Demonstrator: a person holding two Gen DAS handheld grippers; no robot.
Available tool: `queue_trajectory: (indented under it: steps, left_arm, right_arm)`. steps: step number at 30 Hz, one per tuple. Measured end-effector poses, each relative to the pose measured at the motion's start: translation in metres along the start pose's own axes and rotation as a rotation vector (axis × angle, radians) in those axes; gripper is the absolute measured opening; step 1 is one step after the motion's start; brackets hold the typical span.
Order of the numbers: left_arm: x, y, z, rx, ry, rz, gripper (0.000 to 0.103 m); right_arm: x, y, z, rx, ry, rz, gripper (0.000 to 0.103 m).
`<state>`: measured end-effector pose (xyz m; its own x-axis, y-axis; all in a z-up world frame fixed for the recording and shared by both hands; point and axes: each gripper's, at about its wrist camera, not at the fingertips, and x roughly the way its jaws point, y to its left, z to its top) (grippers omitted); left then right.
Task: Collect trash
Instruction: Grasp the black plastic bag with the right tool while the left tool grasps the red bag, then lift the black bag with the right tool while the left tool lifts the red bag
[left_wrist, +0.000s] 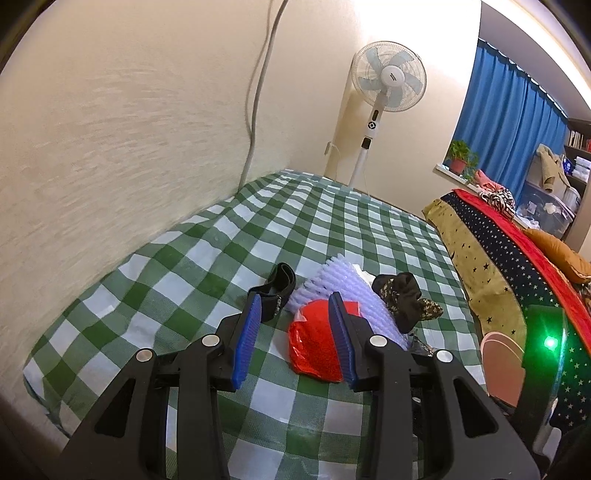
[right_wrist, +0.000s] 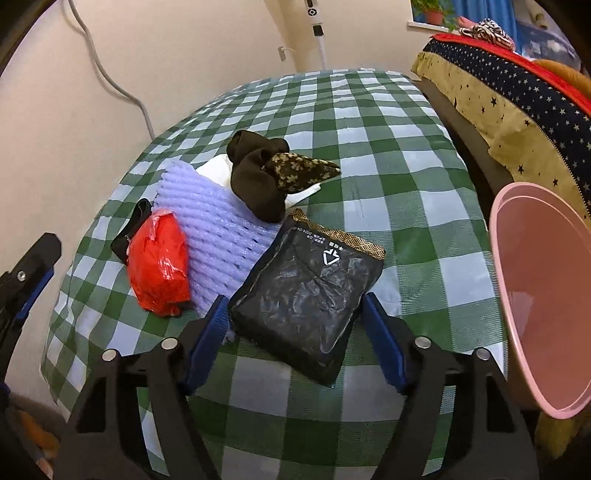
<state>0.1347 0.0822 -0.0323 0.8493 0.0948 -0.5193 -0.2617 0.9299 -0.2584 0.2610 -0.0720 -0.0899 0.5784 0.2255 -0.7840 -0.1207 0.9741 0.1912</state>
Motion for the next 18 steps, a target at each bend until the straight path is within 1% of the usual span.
queue_trajectory:
  steps: [4, 7, 9, 10, 11, 12, 14, 18]
  left_arm:
    - [0.008, -0.003, -0.003, -0.003, 0.025, -0.016, 0.038]
    - [0.016, -0.007, -0.006, -0.002, 0.048, -0.035, 0.038]
    - [0.024, -0.011, -0.008, 0.004, 0.074, -0.049, 0.043]
    - [0.027, -0.013, -0.009, 0.006, 0.083, -0.049, 0.048]
    - [0.029, -0.014, -0.010, 0.008, 0.090, -0.049, 0.052]
    - [0.033, -0.016, -0.012, 0.010, 0.099, -0.051, 0.053]
    - [0.038, -0.019, -0.014, 0.018, 0.110, -0.050, 0.062]
    - [0.046, -0.024, -0.017, 0.028, 0.135, -0.057, 0.066]
  right_arm:
    - [-0.008, -0.012, -0.001, 0.019, -0.011, 0.008, 0.069]
    - [-0.018, -0.022, 0.000, 0.020, -0.036, -0.001, 0.069]
    - [-0.021, -0.029, 0.000, 0.027, -0.044, -0.004, 0.069]
    - [-0.023, -0.032, 0.000, 0.030, -0.044, -0.004, 0.069]
    - [-0.023, -0.035, -0.001, 0.032, -0.044, -0.005, 0.069]
    - [-0.023, -0.037, -0.001, 0.032, -0.044, -0.009, 0.069]
    - [-0.025, -0.041, -0.001, 0.028, -0.047, -0.016, 0.069]
    - [-0.029, -0.046, -0.001, 0.017, -0.060, -0.025, 0.069]
